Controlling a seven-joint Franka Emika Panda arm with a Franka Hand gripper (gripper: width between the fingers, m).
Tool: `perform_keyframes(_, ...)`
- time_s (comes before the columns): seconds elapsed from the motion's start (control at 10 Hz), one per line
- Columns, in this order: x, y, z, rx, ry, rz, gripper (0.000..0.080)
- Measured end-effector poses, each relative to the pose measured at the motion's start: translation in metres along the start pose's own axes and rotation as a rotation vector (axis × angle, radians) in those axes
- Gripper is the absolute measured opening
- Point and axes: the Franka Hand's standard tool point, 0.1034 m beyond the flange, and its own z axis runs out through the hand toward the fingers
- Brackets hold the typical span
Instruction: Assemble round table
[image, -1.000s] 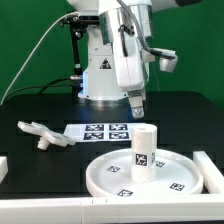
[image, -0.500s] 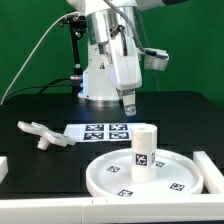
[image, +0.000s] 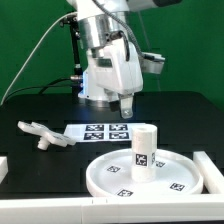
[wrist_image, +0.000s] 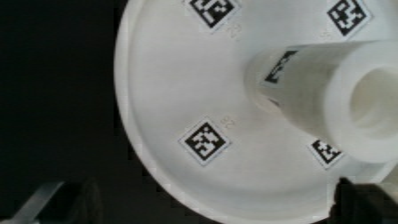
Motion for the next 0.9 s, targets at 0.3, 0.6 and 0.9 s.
perform_keyframes(0.3, 0.025, 0.011, -0.001, -0.046, 0.027, -0.432, 0.0649)
perform_keyframes(0.6, 0.024, 0.012, -0.001, -0.050, 0.024, -0.596, 0.0649)
perform_keyframes(0.9, 0.039, 0.043, 0.008, -0.098, 0.011, -0.670, 0.0649)
